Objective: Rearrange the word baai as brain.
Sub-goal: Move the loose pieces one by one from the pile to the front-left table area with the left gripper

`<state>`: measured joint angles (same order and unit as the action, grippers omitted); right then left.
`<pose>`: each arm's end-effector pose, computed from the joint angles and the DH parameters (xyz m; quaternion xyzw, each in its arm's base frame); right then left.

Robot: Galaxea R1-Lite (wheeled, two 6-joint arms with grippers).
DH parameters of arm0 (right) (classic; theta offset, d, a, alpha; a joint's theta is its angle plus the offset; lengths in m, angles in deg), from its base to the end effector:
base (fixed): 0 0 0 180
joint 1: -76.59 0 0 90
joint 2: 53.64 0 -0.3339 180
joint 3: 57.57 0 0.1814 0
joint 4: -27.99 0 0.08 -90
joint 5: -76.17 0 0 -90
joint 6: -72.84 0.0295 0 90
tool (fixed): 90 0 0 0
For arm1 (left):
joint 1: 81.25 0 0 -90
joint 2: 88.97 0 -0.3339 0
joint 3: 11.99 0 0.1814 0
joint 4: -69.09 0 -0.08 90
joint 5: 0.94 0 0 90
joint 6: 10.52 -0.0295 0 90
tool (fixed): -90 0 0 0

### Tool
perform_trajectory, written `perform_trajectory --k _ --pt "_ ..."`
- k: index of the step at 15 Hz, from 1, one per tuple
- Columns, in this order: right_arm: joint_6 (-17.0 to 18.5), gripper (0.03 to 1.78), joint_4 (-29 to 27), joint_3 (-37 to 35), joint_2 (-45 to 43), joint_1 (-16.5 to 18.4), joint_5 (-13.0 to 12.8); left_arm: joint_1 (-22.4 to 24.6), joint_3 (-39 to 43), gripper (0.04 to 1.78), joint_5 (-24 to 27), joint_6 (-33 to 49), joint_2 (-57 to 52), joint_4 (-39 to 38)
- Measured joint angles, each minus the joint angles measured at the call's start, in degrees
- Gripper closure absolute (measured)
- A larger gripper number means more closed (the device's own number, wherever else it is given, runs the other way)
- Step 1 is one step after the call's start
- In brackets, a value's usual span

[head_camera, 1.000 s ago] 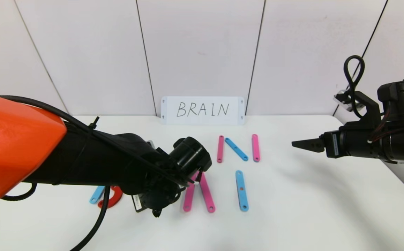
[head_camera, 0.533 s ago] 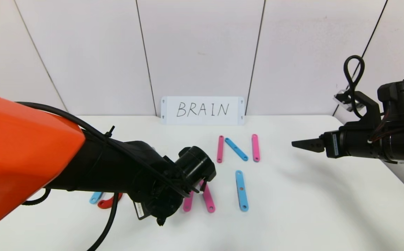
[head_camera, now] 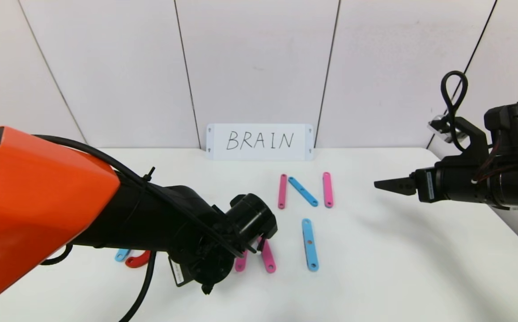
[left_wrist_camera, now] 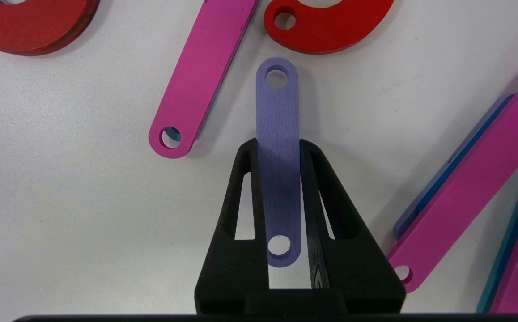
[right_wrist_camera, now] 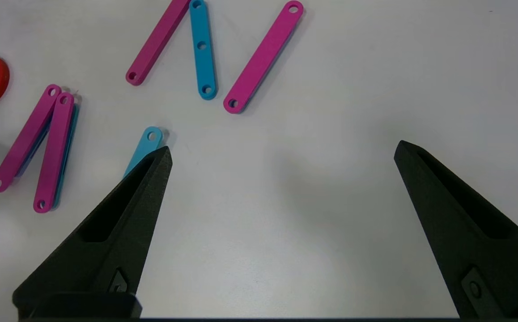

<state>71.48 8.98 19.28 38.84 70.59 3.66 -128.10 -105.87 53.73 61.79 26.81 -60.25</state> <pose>0.2757 0.0379 0.2232 0.0187 0.2939 0.1978 0.9350 0.2482 -0.2398 0.1337 -0.1592 0.4078 0.1978 0.8771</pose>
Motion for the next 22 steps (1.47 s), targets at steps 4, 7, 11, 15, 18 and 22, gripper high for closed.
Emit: perform_trajectory --k 4,7,11,15,18,22 --pt "0.00 0.07 0.00 0.01 0.05 0.02 0.00 0.00 0.16 1.54 -0.33 0.32 0.52 0.04" --pt "0.02 0.07 0.00 0.01 0.05 0.00 0.06 -0.20 0.22 1.48 -1.00 0.40 0.65 0.06" --pt "-0.01 0.07 0.00 0.00 0.05 0.00 0.06 -0.26 0.22 1.07 -1.02 0.41 0.95 0.06" --pt "-0.01 0.07 0.00 -0.05 0.05 -0.04 0.06 -0.26 0.13 0.41 -0.98 0.41 1.19 0.01" --pt "-0.01 0.07 0.00 -0.05 0.05 -0.04 0.06 -0.41 0.00 0.13 -0.91 0.44 1.35 0.00" --pt "-0.01 0.07 0.00 -0.05 0.05 -0.04 0.06 -0.44 -0.33 0.08 -0.91 0.52 1.28 -0.24"
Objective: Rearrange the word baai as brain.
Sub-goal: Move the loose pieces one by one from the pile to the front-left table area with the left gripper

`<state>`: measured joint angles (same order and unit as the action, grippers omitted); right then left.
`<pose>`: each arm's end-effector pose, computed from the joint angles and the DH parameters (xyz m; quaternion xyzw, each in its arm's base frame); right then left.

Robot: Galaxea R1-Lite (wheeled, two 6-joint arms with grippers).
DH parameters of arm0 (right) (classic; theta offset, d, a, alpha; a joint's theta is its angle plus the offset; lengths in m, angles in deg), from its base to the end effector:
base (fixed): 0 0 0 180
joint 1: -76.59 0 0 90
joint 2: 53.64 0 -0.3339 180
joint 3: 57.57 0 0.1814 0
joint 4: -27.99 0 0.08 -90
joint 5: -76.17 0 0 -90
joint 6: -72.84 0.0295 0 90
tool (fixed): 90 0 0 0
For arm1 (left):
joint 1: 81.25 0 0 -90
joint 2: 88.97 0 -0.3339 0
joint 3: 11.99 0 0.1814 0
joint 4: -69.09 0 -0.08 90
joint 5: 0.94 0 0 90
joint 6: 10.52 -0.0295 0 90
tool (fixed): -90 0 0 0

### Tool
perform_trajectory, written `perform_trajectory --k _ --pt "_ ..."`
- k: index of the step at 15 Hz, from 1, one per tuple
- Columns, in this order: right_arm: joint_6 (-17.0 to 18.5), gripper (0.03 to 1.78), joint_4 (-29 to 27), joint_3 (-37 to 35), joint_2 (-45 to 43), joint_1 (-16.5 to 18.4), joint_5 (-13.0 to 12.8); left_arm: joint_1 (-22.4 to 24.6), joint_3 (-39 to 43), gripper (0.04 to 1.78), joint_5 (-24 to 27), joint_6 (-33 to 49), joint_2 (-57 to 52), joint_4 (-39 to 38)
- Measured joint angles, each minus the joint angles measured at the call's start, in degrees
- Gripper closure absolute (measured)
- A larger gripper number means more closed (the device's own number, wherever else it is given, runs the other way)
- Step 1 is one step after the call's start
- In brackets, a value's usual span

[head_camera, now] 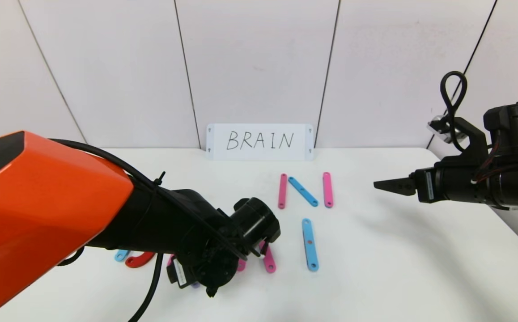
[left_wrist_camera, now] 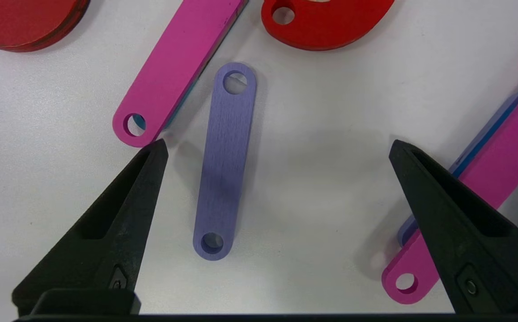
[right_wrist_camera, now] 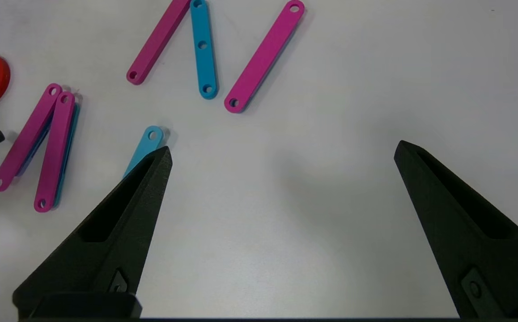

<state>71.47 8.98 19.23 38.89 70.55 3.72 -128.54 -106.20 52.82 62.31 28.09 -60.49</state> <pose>0.2757 0.0381 0.2228 0.0188 0.2947 0.1986 0.9345 0.2495 -0.2446 0.1275 -0.1543 0.4040 0.2020 0.8787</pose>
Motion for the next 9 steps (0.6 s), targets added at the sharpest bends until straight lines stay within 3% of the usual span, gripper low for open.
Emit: perform_trajectory --k 9 --pt "0.00 0.07 -0.02 0.00 -0.02 0.04 0.00 -0.09 0.35 0.08 1.11 0.05 -0.76 -0.50"
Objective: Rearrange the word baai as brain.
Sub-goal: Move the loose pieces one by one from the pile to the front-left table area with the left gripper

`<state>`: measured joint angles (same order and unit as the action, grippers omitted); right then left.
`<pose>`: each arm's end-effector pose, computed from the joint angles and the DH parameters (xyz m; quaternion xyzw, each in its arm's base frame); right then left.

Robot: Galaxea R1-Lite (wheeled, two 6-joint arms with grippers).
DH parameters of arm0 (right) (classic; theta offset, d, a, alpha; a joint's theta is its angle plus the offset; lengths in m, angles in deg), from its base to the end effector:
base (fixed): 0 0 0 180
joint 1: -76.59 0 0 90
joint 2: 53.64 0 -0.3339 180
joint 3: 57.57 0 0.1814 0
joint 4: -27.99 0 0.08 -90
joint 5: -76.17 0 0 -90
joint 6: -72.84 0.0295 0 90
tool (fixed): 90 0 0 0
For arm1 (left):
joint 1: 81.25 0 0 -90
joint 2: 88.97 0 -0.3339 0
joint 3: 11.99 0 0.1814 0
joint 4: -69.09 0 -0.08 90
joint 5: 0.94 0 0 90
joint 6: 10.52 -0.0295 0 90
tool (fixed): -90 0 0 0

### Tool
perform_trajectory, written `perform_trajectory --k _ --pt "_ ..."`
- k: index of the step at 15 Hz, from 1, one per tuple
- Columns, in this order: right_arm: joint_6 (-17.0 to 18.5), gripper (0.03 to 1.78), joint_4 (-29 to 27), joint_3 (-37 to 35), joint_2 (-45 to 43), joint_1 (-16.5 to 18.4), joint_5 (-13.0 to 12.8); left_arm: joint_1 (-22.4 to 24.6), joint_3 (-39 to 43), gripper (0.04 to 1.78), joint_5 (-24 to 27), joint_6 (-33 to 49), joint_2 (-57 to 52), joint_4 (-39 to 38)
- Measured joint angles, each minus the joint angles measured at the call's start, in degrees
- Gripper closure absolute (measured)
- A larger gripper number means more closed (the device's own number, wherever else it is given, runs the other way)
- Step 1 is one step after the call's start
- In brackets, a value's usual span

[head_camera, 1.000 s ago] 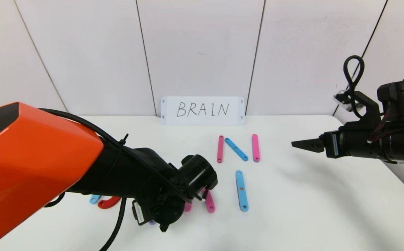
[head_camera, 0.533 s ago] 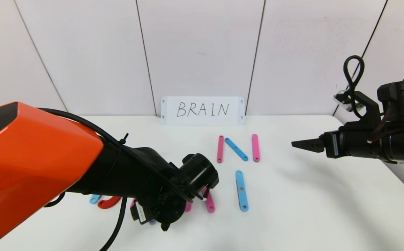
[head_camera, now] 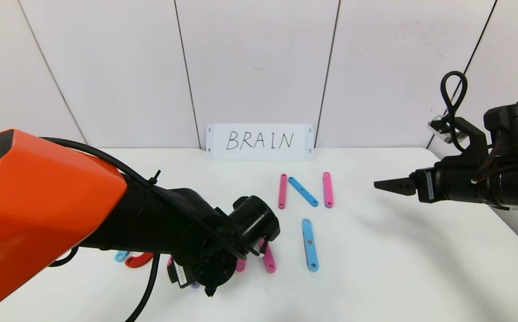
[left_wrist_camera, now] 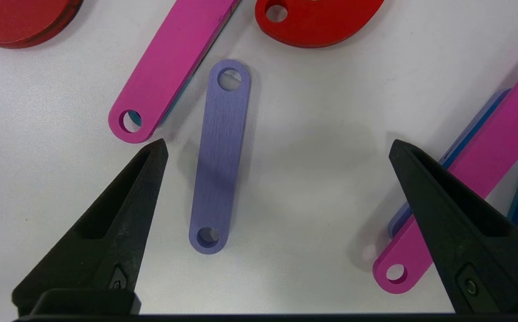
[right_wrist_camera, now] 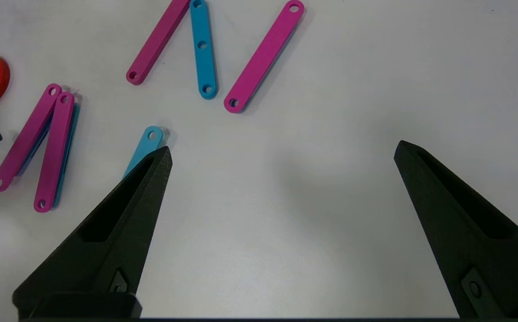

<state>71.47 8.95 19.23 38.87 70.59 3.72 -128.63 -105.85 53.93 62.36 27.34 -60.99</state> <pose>0.2756 0.0379 0.2228 0.0189 0.2948 0.1983 0.9346 0.2476 -0.2440 0.1308 -0.1635 0.4082 0.1944 0.8768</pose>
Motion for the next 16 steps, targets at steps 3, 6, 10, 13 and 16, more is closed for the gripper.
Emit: perform_trajectory --k 3,6,10,13,16 --pt "0.04 0.07 0.02 0.00 0.00 0.05 -0.02 0.09 0.09 0.08 1.93 0.00 0.00 0.01" --pt "0.00 0.07 0.02 0.00 0.00 0.05 0.00 0.11 0.09 0.08 2.19 -0.02 -0.22 -0.05" --pt "0.01 0.07 0.02 -0.05 -0.11 0.05 0.00 0.18 -0.02 0.08 2.54 -0.39 -0.46 -1.48" --pt "0.06 0.07 0.02 -0.06 -0.13 0.05 0.00 0.49 0.06 0.08 4.92 -0.77 -0.62 -1.79" --pt "0.04 0.07 0.02 -0.09 -0.13 0.05 -0.02 0.77 -0.16 0.08 5.12 -0.89 -0.71 -1.89"
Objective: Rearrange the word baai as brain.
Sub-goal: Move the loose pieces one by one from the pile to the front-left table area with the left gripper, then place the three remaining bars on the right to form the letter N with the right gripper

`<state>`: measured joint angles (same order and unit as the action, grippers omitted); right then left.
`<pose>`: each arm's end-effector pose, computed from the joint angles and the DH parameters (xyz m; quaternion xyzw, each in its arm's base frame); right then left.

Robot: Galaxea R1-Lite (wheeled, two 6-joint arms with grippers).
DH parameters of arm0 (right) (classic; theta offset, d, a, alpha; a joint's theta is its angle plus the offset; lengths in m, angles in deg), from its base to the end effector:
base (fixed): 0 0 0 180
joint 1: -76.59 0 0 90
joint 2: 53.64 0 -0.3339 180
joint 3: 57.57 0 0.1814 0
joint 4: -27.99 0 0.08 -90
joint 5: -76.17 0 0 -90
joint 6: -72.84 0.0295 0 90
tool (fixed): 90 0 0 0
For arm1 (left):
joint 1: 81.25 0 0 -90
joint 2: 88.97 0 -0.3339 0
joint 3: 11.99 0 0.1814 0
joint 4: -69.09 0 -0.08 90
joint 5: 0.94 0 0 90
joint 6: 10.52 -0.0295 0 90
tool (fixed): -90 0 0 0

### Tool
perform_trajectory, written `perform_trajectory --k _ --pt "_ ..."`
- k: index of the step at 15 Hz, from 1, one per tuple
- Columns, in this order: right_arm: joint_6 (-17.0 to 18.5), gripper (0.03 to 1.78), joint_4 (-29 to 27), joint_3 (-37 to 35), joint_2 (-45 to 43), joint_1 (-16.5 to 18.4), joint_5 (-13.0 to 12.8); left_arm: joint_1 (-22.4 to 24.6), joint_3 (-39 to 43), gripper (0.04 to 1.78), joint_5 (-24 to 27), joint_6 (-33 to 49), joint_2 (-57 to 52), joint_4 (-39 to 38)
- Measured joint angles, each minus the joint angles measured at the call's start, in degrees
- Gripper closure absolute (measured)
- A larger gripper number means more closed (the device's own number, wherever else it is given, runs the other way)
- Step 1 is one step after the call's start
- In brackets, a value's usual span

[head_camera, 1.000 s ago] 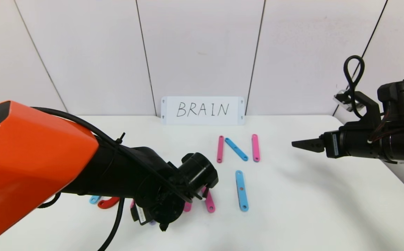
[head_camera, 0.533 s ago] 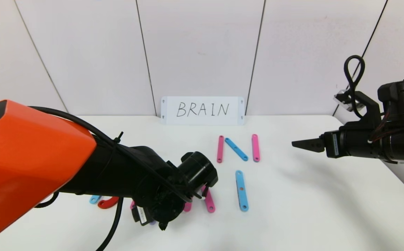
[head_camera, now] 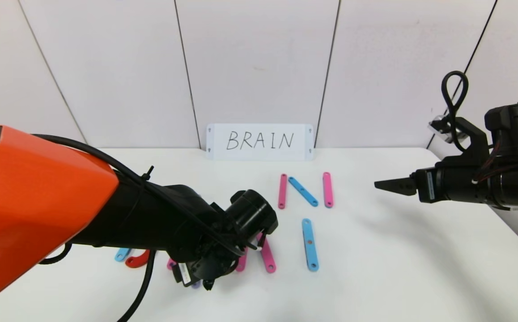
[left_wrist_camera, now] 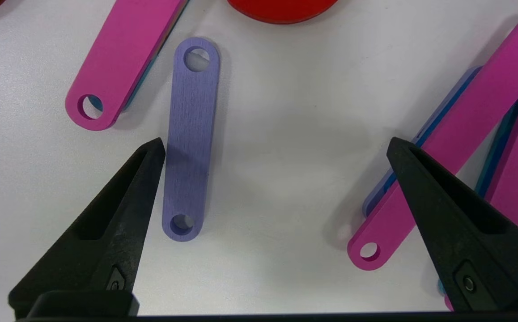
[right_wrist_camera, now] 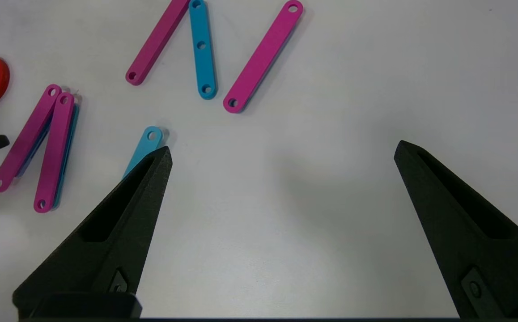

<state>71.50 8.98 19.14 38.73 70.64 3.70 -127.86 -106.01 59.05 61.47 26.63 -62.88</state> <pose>0.2750 0.0376 0.2231 0.0191 0.2941 0.1977 0.9349 0.2510 -0.2440 0.1355 -0.1912 0.4320 0.1673 0.8653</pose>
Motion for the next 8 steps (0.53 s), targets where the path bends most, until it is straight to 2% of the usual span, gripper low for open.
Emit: perform_trajectory --k 8 --pt "-0.04 0.07 0.01 -0.29 -0.06 -0.09 0.02 1.82 -0.22 0.08 0.06 -2.63 -2.49 -1.96"
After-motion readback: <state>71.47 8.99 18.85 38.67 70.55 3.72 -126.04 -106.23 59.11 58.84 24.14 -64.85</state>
